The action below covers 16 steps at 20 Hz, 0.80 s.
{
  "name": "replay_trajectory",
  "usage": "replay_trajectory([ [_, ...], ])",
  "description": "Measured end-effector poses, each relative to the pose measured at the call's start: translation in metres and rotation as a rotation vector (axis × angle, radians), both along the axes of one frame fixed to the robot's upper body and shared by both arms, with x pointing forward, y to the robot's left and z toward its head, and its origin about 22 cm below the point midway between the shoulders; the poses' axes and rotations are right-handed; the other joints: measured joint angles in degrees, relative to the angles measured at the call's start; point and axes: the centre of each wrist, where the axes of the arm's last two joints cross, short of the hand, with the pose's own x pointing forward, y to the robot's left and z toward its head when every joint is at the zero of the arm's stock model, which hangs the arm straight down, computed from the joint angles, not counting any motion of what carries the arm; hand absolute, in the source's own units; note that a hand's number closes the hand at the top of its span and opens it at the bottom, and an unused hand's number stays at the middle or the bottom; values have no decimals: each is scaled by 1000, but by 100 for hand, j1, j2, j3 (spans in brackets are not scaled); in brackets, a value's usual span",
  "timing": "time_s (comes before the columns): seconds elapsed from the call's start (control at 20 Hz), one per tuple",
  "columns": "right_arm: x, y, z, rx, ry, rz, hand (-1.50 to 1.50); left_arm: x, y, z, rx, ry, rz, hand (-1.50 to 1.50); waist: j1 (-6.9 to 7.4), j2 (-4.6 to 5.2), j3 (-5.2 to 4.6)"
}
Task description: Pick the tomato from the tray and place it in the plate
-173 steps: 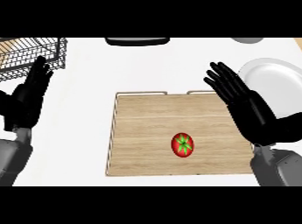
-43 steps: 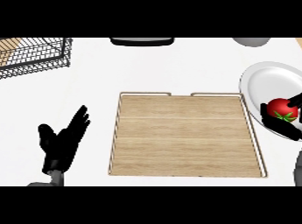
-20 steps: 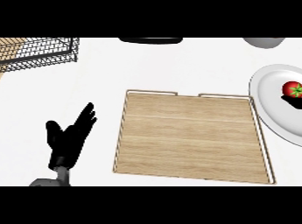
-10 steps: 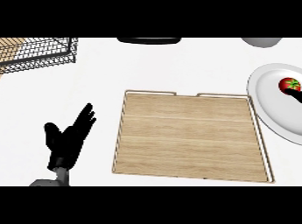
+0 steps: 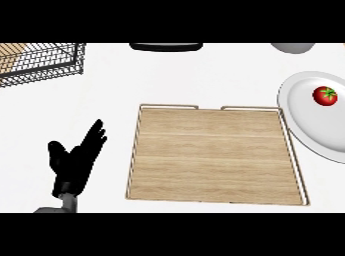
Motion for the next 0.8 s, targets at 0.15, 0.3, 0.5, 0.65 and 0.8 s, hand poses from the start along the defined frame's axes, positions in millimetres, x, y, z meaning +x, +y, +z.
replay_trajectory([
  [0.15,-23,-17,-3,13,14,70,-150,0,2,-1,1,9,4,0,-33,-15,0],
  [0.3,-48,-30,-10,5,34,115,-150,0,3,0,4,16,12,0,-61,-31,-4],
  [0.5,-68,-37,-18,-37,88,123,-150,3,4,2,3,25,15,0,-73,-38,-8],
  [0.65,-86,-43,-23,-71,126,127,-150,3,2,4,1,29,19,0,-87,-40,-15],
  [0.8,-100,-51,-21,-102,161,127,-150,1,1,2,4,25,17,0,-108,-47,-19],
])
